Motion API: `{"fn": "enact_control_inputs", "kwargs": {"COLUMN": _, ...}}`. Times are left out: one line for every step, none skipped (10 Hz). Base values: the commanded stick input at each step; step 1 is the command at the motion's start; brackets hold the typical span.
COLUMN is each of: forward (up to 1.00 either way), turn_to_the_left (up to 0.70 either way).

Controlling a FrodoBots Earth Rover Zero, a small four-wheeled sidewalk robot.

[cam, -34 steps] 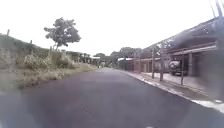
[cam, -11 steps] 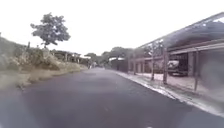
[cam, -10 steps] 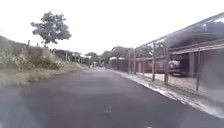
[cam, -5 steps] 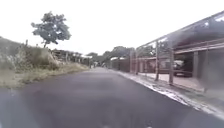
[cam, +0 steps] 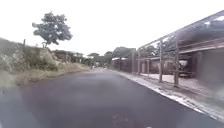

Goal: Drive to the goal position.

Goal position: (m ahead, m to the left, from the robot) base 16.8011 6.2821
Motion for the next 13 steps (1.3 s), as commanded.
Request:
{"fn": "enact_control_inputs", "kwargs": {"forward": 0.7, "turn_to_the_left": 0.0}}
{"fn": "enact_control_inputs", "kwargs": {"forward": 0.7, "turn_to_the_left": 0.0}}
{"fn": "enact_control_inputs", "kwargs": {"forward": 0.7, "turn_to_the_left": 0.0}}
{"fn": "enact_control_inputs", "kwargs": {"forward": 0.7, "turn_to_the_left": 0.0}}
{"fn": "enact_control_inputs", "kwargs": {"forward": 0.7, "turn_to_the_left": 0.0}}
{"fn": "enact_control_inputs", "kwargs": {"forward": 0.7, "turn_to_the_left": 0.0}}
{"fn": "enact_control_inputs", "kwargs": {"forward": 0.7, "turn_to_the_left": 0.0}}
{"fn": "enact_control_inputs", "kwargs": {"forward": 0.7, "turn_to_the_left": 0.0}}
{"fn": "enact_control_inputs", "kwargs": {"forward": 0.7, "turn_to_the_left": 0.0}}
{"fn": "enact_control_inputs", "kwargs": {"forward": 0.7, "turn_to_the_left": 0.0}}
{"fn": "enact_control_inputs", "kwargs": {"forward": 0.7, "turn_to_the_left": 0.0}}
{"fn": "enact_control_inputs", "kwargs": {"forward": 0.7, "turn_to_the_left": 0.0}}
{"fn": "enact_control_inputs", "kwargs": {"forward": 0.7, "turn_to_the_left": 0.0}}
